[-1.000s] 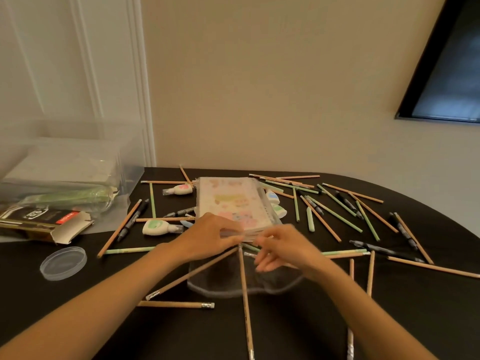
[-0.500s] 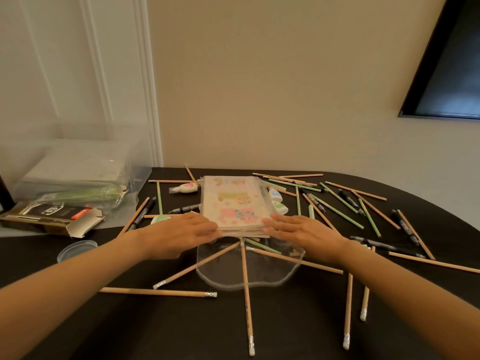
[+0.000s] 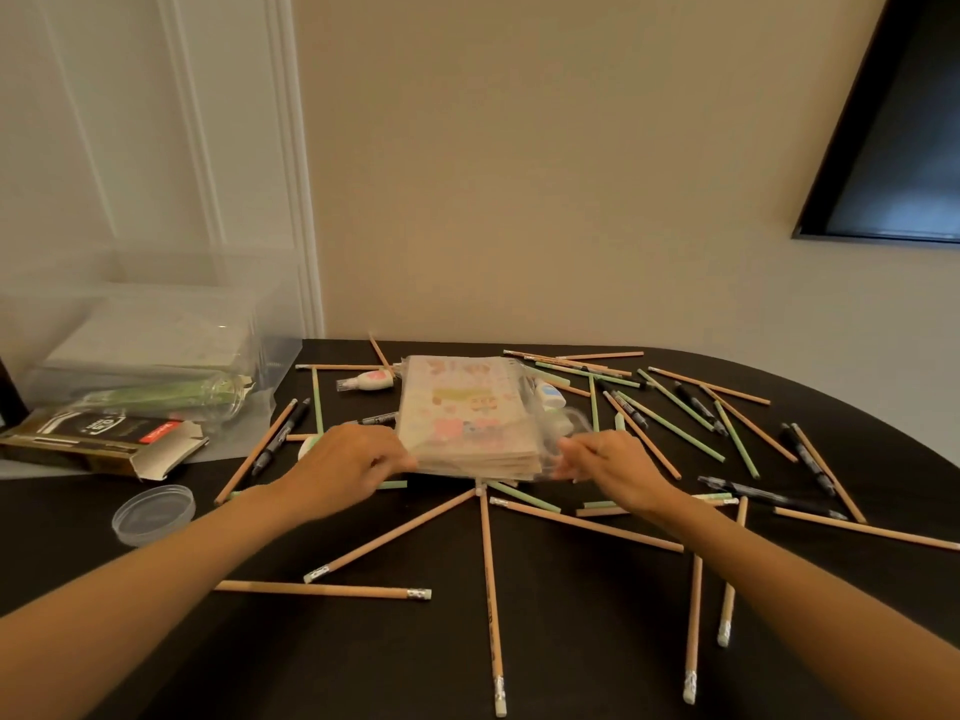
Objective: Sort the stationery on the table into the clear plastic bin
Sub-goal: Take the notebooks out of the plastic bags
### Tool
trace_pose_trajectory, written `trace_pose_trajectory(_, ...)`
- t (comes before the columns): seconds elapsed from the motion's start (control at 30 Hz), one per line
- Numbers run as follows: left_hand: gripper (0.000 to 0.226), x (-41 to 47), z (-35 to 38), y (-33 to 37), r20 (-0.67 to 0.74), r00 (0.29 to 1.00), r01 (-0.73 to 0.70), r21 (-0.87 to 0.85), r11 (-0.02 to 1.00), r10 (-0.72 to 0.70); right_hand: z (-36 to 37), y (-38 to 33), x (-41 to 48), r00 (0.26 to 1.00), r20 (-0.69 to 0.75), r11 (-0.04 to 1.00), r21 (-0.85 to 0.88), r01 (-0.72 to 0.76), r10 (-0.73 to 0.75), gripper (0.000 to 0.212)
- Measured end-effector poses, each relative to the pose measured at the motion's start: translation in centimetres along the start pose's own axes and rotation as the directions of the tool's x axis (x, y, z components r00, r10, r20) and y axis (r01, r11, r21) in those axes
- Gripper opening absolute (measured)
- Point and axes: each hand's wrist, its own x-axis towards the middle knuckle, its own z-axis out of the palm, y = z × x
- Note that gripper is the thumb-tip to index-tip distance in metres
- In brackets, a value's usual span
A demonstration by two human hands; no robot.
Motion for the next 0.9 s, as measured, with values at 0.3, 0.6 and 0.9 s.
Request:
trace_pose_trajectory(0.3, 0.017, 2.5, 0.4, 1.6, 0.027, 0.722, 0.614, -0.486, 0.622, -0.692, 1.1, -1.7, 2.8, 0.946, -0.101, 0.931, 0.239, -0.276, 0.307, 0.042)
trace_pose_trajectory(0.6, 0.021, 5.4, 1.4, 1.3, 0.065, 0.499, 0.845, -0.257, 0.468, -0.864, 1.5, -2.4, 5.1, 0.822, 0.0, 0.8, 0.229, -0.554, 0.569, 0.015)
trace_pose_trajectory(0.9, 0.044, 6.9, 2.5, 2.2, 0.081, 0.546, 0.837, -0.015, 0.547, -0.834, 2.9, -1.3, 6.3, 0.711, -0.013, 0.645, 0.431, -0.631, 0.703, 0.016)
